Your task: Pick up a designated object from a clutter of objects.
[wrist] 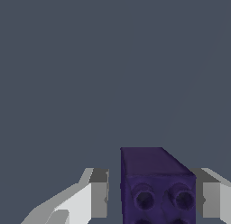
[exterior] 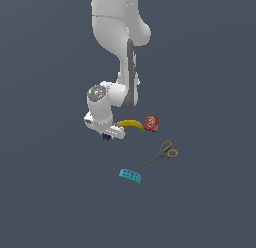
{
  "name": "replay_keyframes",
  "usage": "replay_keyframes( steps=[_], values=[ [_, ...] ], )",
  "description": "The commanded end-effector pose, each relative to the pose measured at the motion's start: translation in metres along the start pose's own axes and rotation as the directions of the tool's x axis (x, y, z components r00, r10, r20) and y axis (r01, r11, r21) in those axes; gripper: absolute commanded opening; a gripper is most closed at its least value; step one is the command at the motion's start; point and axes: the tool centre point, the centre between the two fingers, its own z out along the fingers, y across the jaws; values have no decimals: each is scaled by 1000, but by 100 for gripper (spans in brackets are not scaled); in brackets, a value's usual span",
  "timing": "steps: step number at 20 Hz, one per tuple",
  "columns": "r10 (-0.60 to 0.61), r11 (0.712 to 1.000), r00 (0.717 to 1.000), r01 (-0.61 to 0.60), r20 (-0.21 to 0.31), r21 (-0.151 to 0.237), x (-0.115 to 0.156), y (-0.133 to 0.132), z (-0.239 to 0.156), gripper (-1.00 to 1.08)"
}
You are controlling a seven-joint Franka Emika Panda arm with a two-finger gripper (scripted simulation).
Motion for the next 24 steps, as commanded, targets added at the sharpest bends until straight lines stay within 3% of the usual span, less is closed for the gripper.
replay_keyframes(
  steps=[1, 14, 24],
  values=[
    [0, 1000, 1000, 0, -1, 0, 0, 0, 1, -100],
    [0, 1000, 1000, 0, -1, 0, 1, 0, -4, -100],
    [0, 1000, 1000, 0, -1, 0, 13, -4, -50, -100]
  ],
)
